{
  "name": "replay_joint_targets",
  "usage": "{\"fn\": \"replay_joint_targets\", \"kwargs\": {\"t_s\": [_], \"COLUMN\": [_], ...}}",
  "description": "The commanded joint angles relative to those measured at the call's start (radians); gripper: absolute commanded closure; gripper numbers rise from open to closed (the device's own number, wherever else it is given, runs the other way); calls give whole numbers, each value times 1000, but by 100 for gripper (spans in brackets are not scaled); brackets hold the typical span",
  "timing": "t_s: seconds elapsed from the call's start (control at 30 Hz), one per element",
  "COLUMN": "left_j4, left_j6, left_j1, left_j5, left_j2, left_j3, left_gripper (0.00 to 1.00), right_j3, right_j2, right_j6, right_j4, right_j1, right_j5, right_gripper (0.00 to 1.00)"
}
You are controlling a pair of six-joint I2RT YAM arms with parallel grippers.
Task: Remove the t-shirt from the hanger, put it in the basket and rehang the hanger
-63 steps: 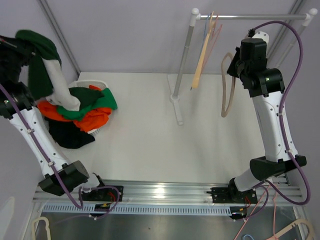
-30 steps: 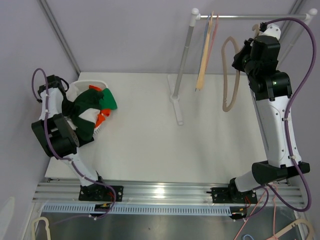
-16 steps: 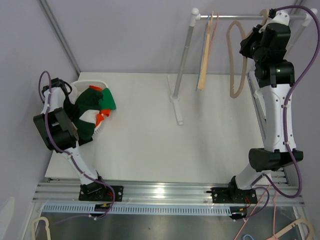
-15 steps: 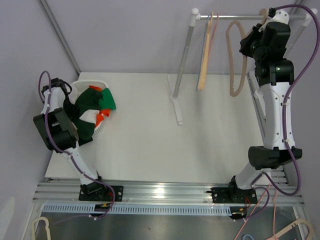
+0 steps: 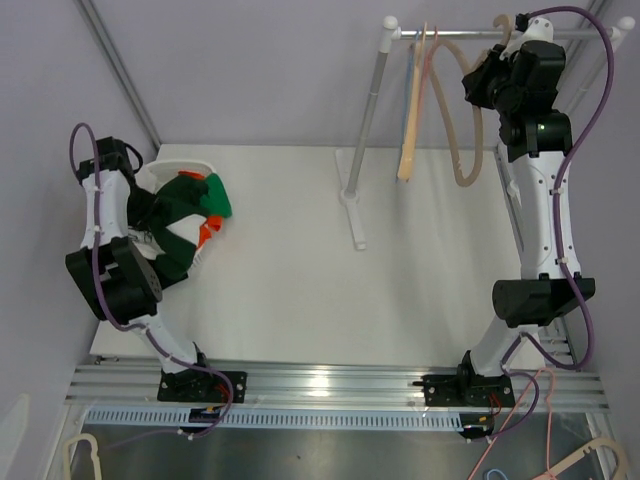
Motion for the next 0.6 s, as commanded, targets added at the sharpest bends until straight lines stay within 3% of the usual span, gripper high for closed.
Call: {"fn": "replay_joint_targets", "kwargs": {"t_s": [0.0,0.07,0.37,0.4,0.57], "left_j4": [-1,27,-7,-2,-7], "left_j6": [-1,19,45,50,58], "left_j1": [-36,-50,-53,-53,-52], "left_j5": [17,-6,17,17,103], "left_j2": [-153,-165,-90,-91,-104], "left_j3": [46,43,97,95,118], "left_gripper": [45,23,22,1,1], "right_j3": [35,45,107,120,173], "right_j2": [5,20,86,106,161], "right_j6": [-16,-14,-4,-4,9], "right_j4": [87,76,90,87,88], "right_j1": [-6,-7,-6,-6,-4], "right_j5": [-42,-46,-93,-91,-117], "right_gripper": [100,100,100,100,100]}}
